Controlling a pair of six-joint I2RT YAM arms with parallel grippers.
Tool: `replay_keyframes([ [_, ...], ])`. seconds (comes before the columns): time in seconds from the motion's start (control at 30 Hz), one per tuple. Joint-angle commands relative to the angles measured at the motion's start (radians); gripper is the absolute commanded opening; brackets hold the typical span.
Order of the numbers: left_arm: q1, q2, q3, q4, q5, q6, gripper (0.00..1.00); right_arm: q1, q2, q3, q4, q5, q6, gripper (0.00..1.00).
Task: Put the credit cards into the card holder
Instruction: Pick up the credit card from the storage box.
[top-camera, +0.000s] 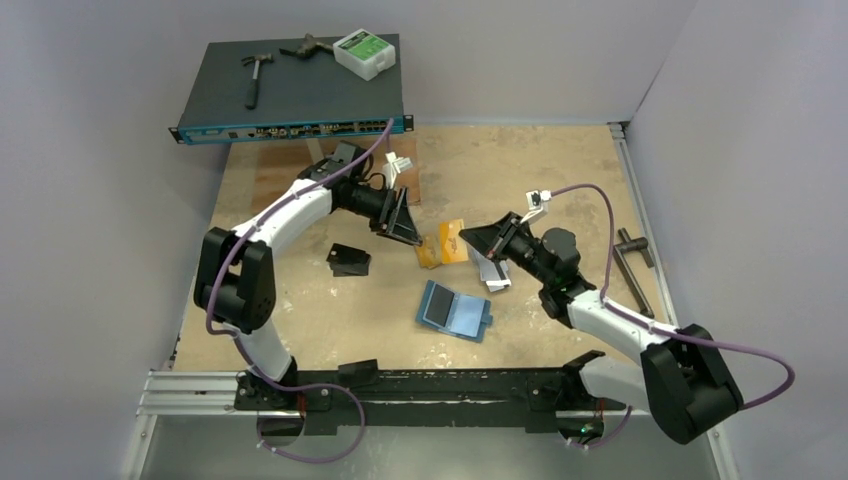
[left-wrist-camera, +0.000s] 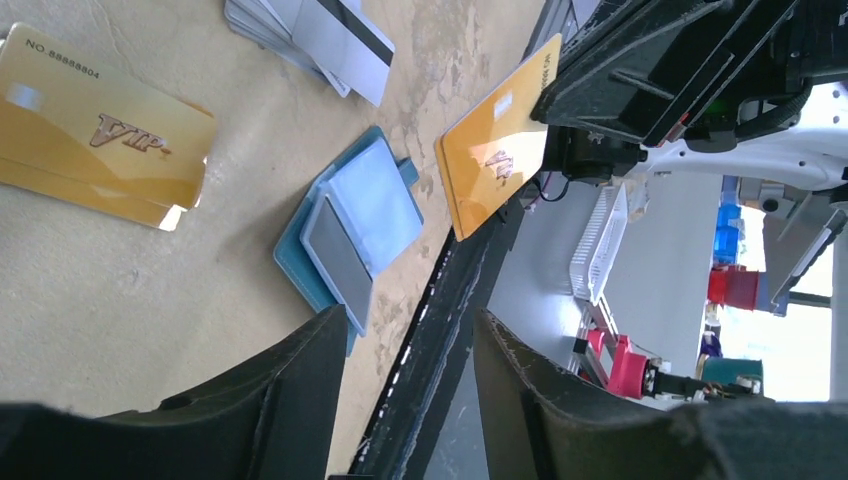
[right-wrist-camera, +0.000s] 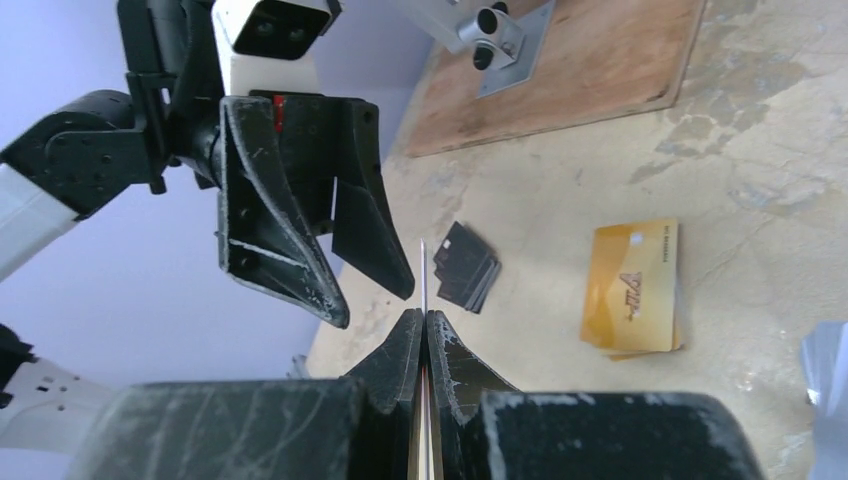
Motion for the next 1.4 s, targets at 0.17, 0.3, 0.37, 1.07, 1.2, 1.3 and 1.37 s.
replay_keyframes([
  [0.17,-0.012,-0.102,-0.025,0.010,0.035,-0.049,0.65,-0.003,-0.070,-0.046,0.124,-0.036,0.139,0.00],
  [0.3,-0.039,-0.116,-0.102,0.137,0.086,-0.113,0.95,-0.003,-0.051,-0.066,0.196,-0.044,0.197,0.00],
  [0.37,-0.046,-0.108,-0.134,0.211,0.096,-0.166,0.74,-0.002,-0.036,-0.068,0.230,-0.051,0.214,0.00],
  [1.07,-0.012,-0.058,-0.143,0.243,0.148,-0.317,0.12,0.005,0.047,-0.080,0.351,-0.068,0.255,0.00],
  [1.2,0.001,-0.112,-0.245,0.408,0.200,-0.403,0.20,0.005,0.029,-0.088,0.337,-0.063,0.254,0.00],
  [1.3,0.000,-0.196,-0.289,0.456,0.188,-0.373,0.22,0.005,0.020,-0.090,0.326,-0.059,0.254,0.00],
  [1.37,-0.001,-0.236,-0.324,0.516,0.171,-0.373,0.97,0.006,0.026,-0.092,0.335,-0.059,0.258,0.00],
])
